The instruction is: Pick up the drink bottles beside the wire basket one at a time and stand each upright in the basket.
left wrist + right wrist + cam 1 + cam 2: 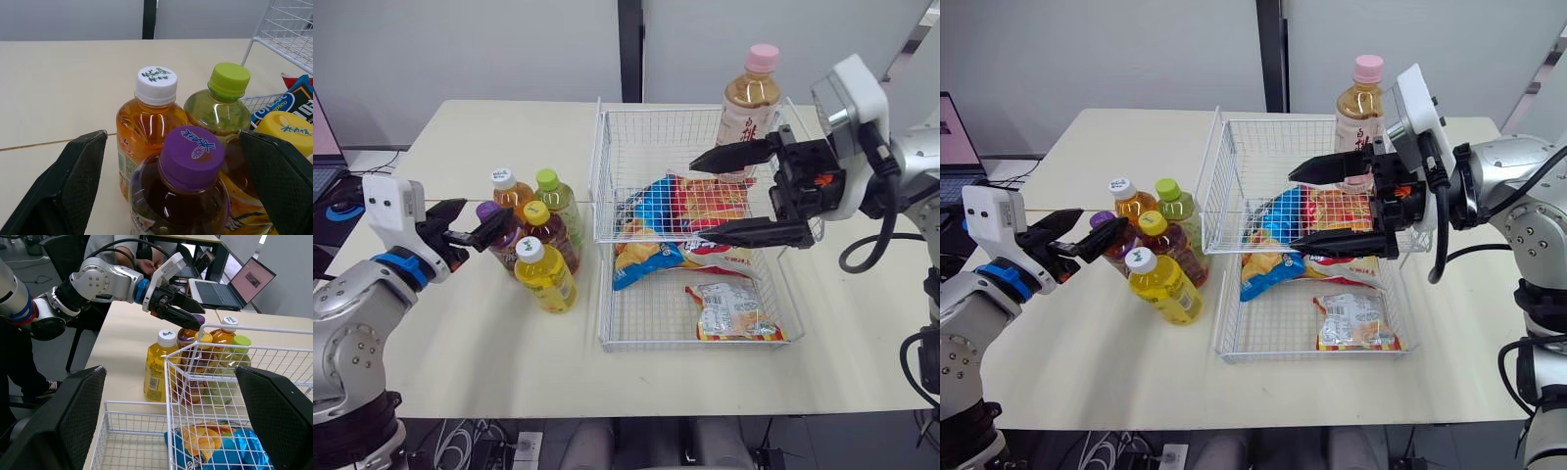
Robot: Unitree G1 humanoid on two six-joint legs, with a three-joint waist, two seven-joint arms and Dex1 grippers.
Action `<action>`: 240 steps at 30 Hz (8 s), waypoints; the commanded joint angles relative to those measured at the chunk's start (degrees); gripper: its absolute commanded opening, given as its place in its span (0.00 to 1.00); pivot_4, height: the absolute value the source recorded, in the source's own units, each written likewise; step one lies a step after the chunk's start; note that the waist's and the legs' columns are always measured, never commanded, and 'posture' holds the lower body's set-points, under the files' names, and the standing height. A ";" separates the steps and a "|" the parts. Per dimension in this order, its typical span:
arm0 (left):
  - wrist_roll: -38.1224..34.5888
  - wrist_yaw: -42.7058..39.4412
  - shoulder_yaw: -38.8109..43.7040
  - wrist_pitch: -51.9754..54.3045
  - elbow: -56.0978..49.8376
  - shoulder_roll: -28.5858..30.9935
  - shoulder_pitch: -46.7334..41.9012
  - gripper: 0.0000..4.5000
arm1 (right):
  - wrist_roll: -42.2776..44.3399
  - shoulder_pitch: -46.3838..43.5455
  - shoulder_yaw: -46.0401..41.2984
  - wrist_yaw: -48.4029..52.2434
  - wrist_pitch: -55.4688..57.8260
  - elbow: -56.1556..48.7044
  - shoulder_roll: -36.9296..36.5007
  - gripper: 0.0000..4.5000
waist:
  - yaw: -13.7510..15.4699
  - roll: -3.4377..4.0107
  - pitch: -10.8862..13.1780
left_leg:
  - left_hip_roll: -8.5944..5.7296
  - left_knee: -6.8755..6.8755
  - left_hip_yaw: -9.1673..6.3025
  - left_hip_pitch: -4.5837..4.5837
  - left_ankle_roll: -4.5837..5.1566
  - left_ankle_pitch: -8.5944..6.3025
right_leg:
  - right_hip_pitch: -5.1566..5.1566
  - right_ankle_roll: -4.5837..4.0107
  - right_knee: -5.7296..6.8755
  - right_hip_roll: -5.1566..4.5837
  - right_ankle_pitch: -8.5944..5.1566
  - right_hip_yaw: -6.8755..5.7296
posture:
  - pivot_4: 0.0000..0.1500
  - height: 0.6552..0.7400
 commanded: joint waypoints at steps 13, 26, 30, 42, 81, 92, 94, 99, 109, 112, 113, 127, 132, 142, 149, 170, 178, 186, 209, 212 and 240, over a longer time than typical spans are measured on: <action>-0.80 1.18 -4.56 -5.16 2.81 -0.21 -0.79 0.30 | 0.90 -1.43 -3.01 -0.10 -0.34 -0.83 -0.05 1.00 | 0.04 0.00 0.00 | 0.00 -0.01 -0.01 0.00 0.00 0.00 | 0.01 0.00 -0.01 0.00 0.00 -0.01 | 1.00 1.00; -6.83 2.20 1.00 -5.16 -1.83 2.01 0.45 0.30 | -0.02 0.05 -4.17 -0.82 -0.88 -1.35 -0.52 1.00 | 0.07 0.00 0.00 | 0.00 -0.02 -0.06 -0.05 0.00 0.00 | 0.01 0.00 -0.07 -0.01 0.00 -0.05 | 1.00 1.00; -10.60 1.59 4.88 -2.58 -3.63 5.97 0.33 0.30 | -0.35 -0.80 -4.37 -0.86 -1.04 -0.31 -0.55 1.00 | 0.04 0.00 0.01 | 0.00 -0.02 -0.10 -0.07 0.00 0.00 | 0.00 0.00 -0.09 0.00 0.00 -0.09 | 1.00 1.00; -23.47 -6.28 15.01 6.56 4.52 25.10 -3.01 0.30 | -0.49 -1.41 -4.81 0.02 -1.96 1.48 -1.23 1.00 | -0.12 0.01 0.02 | 0.02 -0.08 -0.08 -0.07 0.00 0.00 | 0.00 0.00 -0.18 0.03 0.00 -0.12 | 1.00 1.00; 4.57 -45.13 -38.75 -9.14 63.04 6.75 -85.26 0.30 | 8.19 16.86 -27.80 -12.88 6.51 -8.83 -17.65 1.00 | -0.24 0.02 0.10 | -0.10 -0.03 0.33 -0.36 0.03 0.00 | -0.06 0.13 -0.39 0.06 0.04 -0.12 | 1.00 1.00; 14.50 -43.83 -40.18 -19.41 72.17 -8.02 -85.71 0.30 | 10.90 17.95 -29.15 -15.59 7.17 -9.81 -18.77 1.00 | -0.33 0.03 0.10 | -0.10 -0.02 0.34 -0.42 0.04 0.01 | -0.14 0.13 -0.37 0.05 0.04 -0.11 | 1.00 1.00; 16.32 -43.48 -40.19 -21.77 74.28 -9.34 -85.57 0.30 | 11.65 17.56 -29.07 -16.19 7.27 -9.82 -18.88 1.00 | -0.33 0.03 0.11 | -0.11 -0.02 0.33 -0.42 0.05 0.01 | -0.13 0.14 -0.37 0.05 0.04 -0.12 | 1.00 1.00; 19.32 -41.85 -39.11 -25.49 79.80 -12.03 -85.24 0.30 | 12.59 18.15 -29.58 -17.27 7.26 -9.98 -19.54 1.00 | -0.38 0.04 0.11 | -0.12 -0.04 0.35 -0.42 0.05 0.01 | -0.14 0.13 -0.37 0.05 0.04 -0.11 | 1.00 1.00; 20.29 -39.70 -35.86 -25.53 84.50 -16.71 -84.98 0.30 | 12.05 16.95 -28.58 -21.13 6.65 -8.87 -19.80 1.00 | -0.15 0.04 0.11 | -0.13 0.02 0.28 -0.49 0.05 0.02 | -0.14 0.15 -0.37 0.01 0.05 -0.17 | 1.00 1.00; 20.69 -40.19 -35.62 -24.45 84.83 -17.66 -85.31 0.30 | 12.20 16.68 -28.11 -21.45 6.70 -8.93 -19.84 1.00 | -0.15 0.04 0.11 | -0.13 0.03 0.28 -0.49 0.06 0.02 | -0.13 0.15 -0.36 0.01 0.05 -0.17 | 1.00 1.00; 20.94 -40.55 -35.80 -24.24 84.63 -17.84 -85.31 0.30 | 12.26 16.64 -28.04 -21.57 6.71 -8.96 -19.85 1.00 | -0.15 0.04 0.11 | -0.13 0.03 0.27 -0.49 0.06 0.02 | -0.13 0.15 -0.36 0.01 0.05 -0.18 | 1.00 1.00; 21.52 -42.82 -34.31 -19.58 81.62 -13.20 -87.92 1.00 | 11.85 16.13 -26.27 -21.45 6.41 -8.69 -19.74 1.00 | -0.47 0.05 0.10 | -0.14 0.02 0.29 -0.47 0.06 0.02 | -0.13 0.15 -0.35 0.05 0.05 -0.17 | 1.00 1.00; 19.69 -44.11 -32.83 -12.68 75.91 -7.24 -87.96 1.00 | 11.49 15.60 -24.91 -20.42 6.07 -8.40 -19.60 1.00 | -0.50 0.05 0.11 | -0.12 0.01 0.29 -0.43 0.06 0.02 | -0.13 0.16 -0.33 0.05 0.05 -0.15 | 1.00 1.00; 12.06 -38.95 -24.83 8.76 43.77 9.61 -71.44 1.00 | 7.28 12.38 -18.21 -15.97 2.69 -7.33 -19.00 1.00 | -1.11 0.10 0.09 | -0.02 0.02 0.21 -0.31 0.05 0.03 | -0.08 0.16 -0.26 0.04 0.04 -0.07 | 1.00 1.00; 11.55 -24.84 -12.94 11.24 26.09 15.52 -54.17 1.00 | 8.02 3.98 -11.34 -12.82 2.68 -4.36 -12.57 1.00 | -1.61 0.09 0.09 | 0.02 0.07 0.12 -0.13 0.04 0.03 | -0.09 0.15 -0.04 0.07 0.04 0.13 | 1.00 1.00; 6.13 -20.43 21.50 4.23 6.57 16.82 2.46 1.00 | 1.51 1.13 -6.26 -5.18 -1.16 1.15 -5.00 1.00 | 0.06 0.02 0.05 | 0.07 0.00 0.20 -0.01 0.04 0.02 | -0.07 0.09 -0.11 0.03 0.08 0.23 | 1.00 1.00; 3.33 -19.84 23.87 -2.45 4.55 11.26 11.62 1.00 | -0.57 0.64 -4.78 -1.27 -1.79 1.22 -5.12 1.00 | 0.01 0.02 0.04 | 0.14 -0.04 0.24 -0.01 0.04 0.01 | -0.06 0.03 -0.22 0.02 0.12 0.24 | 1.00 1.00; -0.56 -16.44 18.79 -7.16 4.30 6.67 11.82 1.00 | -0.96 -2.59 -3.38 -0.88 0.21 2.08 -4.31 1.00 | 0.21 0.01 0.03 | 0.45 -0.05 0.32 -0.01 0.03 0.01 | -0.02 -0.16 -0.41 0.10 0.29 0.10 | 1.00 1.00; 4.07 -4.80 -7.72 -13.98 19.83 7.32 -12.04 1.00 | -3.58 0.63 -4.03 -3.72 0.76 -2.21 -2.95 1.00 | -0.07 0.00 0.02 | 0.51 -0.06 0.72 -0.01 0.03 0.01 | -0.05 -0.14 -0.42 0.43 0.35 0.17 | 1.00 1.00; 5.36 -4.60 -9.74 -15.04 22.68 7.03 -13.84 1.00 | -3.34 0.04 -4.06 -3.72 1.46 -2.23 -3.27 1.00 | -0.14 0.00 0.02 | 0.52 -0.06 0.77 -0.01 0.03 0.01 | -0.07 -0.14 -0.42 0.43 0.35 0.23 | 1.00 1.00; 5.87 -6.93 -13.66 -18.64 27.51 4.61 -16.12 0.30 | -3.29 -0.79 -7.18 -9.02 3.16 -1.42 -3.08 1.00 | -0.12 0.00 0.02 | 0.52 -0.06 0.79 -0.02 0.03 0.01 | -0.09 -0.11 -0.43 0.45 0.37 0.31 | 1.00 1.00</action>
